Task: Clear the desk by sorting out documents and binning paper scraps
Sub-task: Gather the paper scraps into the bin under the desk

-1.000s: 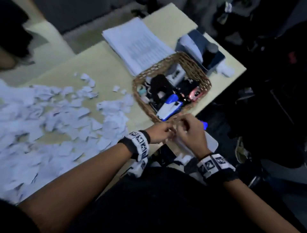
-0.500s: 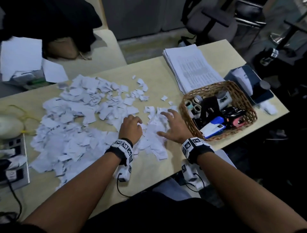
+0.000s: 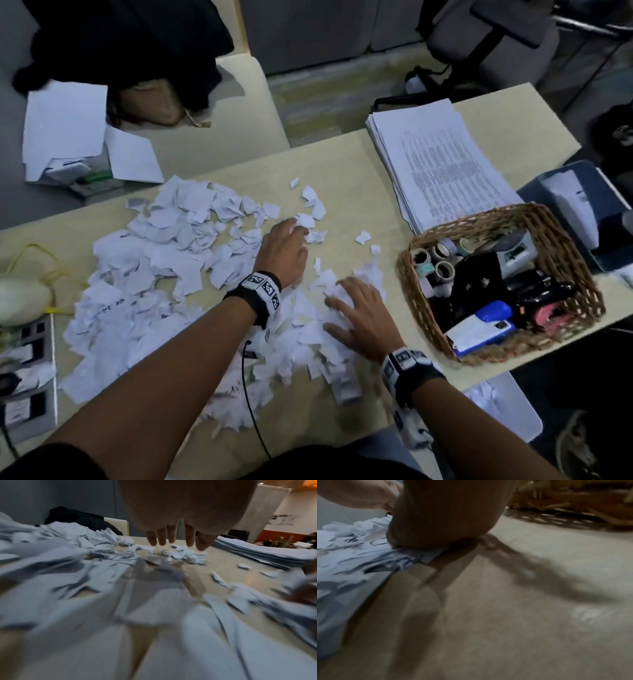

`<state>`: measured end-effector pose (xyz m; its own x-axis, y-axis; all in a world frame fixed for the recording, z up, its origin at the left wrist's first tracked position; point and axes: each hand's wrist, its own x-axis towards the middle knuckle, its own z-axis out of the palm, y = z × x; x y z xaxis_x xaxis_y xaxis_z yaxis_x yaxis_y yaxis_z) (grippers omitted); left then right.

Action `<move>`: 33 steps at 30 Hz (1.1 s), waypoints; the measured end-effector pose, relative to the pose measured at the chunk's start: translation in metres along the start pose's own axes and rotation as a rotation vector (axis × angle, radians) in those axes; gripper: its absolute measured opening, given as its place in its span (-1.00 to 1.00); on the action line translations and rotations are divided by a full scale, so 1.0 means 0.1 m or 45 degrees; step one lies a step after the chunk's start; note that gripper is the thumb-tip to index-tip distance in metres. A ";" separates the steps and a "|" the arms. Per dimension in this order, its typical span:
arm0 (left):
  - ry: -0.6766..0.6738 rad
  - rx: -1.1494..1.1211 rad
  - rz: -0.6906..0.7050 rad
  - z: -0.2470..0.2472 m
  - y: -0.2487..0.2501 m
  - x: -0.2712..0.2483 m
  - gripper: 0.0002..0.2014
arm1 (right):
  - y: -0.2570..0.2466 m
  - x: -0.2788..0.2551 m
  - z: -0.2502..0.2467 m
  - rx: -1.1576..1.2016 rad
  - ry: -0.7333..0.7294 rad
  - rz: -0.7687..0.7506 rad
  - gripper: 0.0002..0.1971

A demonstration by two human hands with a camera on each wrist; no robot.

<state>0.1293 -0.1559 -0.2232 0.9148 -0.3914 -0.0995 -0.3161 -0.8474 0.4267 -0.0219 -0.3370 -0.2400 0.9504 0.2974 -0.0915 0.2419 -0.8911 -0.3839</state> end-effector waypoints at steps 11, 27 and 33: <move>-0.257 0.038 -0.234 0.04 0.06 1.26 -0.25 | 0.13 0.15 -0.06 0.123 -0.037 -0.089 -0.83; -0.222 -0.175 0.386 0.50 0.36 -0.38 -0.26 | 0.17 0.08 -0.53 0.504 0.746 0.319 -0.72; -0.225 0.213 0.454 0.84 0.72 -0.53 0.09 | 0.02 -0.02 -0.72 0.499 1.033 0.436 -0.76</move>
<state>0.0371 -0.2265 -0.2625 0.6884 -0.7135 -0.1305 -0.6546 -0.6886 0.3121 -0.0093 -0.3637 -0.1745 0.8388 -0.4160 0.3512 -0.0164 -0.6642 -0.7474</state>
